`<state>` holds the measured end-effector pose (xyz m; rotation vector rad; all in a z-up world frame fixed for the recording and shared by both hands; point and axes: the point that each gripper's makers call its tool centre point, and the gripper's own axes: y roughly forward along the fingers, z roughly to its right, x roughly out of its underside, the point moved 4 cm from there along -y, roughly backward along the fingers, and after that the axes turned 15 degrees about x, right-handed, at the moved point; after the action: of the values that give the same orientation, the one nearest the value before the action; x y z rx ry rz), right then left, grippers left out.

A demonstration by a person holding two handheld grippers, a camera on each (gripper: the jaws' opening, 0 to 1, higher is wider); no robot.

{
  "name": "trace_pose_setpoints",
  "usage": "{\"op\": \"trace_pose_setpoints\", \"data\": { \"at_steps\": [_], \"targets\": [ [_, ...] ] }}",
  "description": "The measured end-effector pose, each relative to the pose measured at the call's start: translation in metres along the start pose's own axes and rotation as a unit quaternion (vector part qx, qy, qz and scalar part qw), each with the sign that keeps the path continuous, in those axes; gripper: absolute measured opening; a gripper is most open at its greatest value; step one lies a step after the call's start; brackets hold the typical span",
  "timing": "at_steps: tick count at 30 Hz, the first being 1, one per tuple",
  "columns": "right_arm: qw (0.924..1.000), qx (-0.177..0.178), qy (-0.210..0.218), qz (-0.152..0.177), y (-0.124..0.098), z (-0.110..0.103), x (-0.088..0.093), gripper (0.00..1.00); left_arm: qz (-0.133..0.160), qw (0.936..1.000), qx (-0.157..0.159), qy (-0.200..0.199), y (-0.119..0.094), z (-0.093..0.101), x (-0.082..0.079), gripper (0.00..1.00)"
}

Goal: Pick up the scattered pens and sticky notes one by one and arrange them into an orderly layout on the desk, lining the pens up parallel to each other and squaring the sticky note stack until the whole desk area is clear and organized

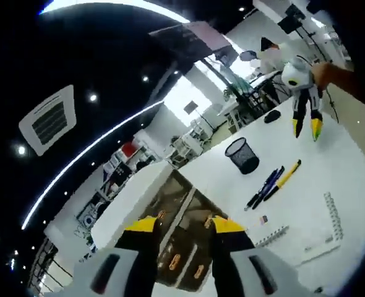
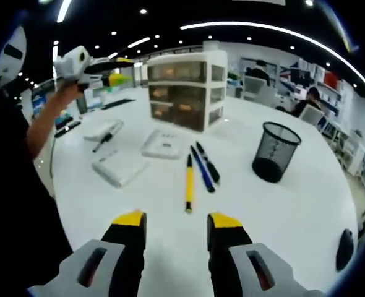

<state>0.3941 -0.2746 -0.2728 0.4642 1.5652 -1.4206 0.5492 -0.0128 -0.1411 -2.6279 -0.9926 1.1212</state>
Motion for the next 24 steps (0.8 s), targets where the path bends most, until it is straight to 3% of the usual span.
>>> {"op": "trace_pose_setpoints", "data": {
  "at_steps": [1, 3, 4, 9, 11, 14, 17, 19, 21, 24],
  "targets": [
    [1.0, -0.002, -0.001, -0.002, 0.0, -0.001, 0.0, 0.38, -0.018, 0.9992, -0.003, 0.036, 0.004, -0.002, 0.001, 0.3],
    [1.0, 0.002, -0.003, -0.006, 0.0, 0.001, -0.003, 0.38, -0.067, 0.9917, -0.007, 0.11, 0.015, -0.007, 0.003, 0.3],
    [1.0, 0.004, -0.005, -0.007, 0.0, 0.001, -0.004, 0.38, -0.072, 0.9902, -0.007, 0.119, 0.016, -0.007, 0.003, 0.3],
    [0.9998, 0.009, -0.009, -0.016, -0.001, 0.005, -0.007, 0.38, -0.129, 0.967, 0.015, 0.219, 0.036, -0.013, 0.0, 0.26],
    [0.9997, 0.012, -0.011, -0.019, 0.0, 0.006, -0.009, 0.38, -0.14, 0.9616, 0.018, 0.236, 0.042, -0.017, 0.001, 0.25],
    [0.9994, 0.016, -0.016, -0.028, 0.001, 0.008, -0.013, 0.38, -0.166, 0.9479, 0.03, 0.271, 0.058, -0.024, 0.007, 0.25],
    [0.999, 0.021, -0.019, -0.034, 0.001, 0.01, -0.018, 0.38, -0.175, 0.9431, 0.042, 0.279, 0.07, -0.028, 0.012, 0.23],
    [0.9988, 0.023, -0.021, -0.038, 0.001, 0.01, -0.02, 0.38, -0.193, 0.9315, 0.069, 0.3, 0.075, -0.025, 0.015, 0.22],
    [0.9985, 0.022, -0.022, -0.046, 0.003, 0.009, -0.019, 0.38, -0.183, 0.9293, 0.052, 0.316, 0.08, -0.027, 0.008, 0.21],
    [0.9973, 0.021, -0.032, -0.062, 0.006, 0.007, -0.016, 0.38, -0.175, 0.9326, 0.035, 0.314, 0.077, -0.026, 0.008, 0.21]
  ]
}}
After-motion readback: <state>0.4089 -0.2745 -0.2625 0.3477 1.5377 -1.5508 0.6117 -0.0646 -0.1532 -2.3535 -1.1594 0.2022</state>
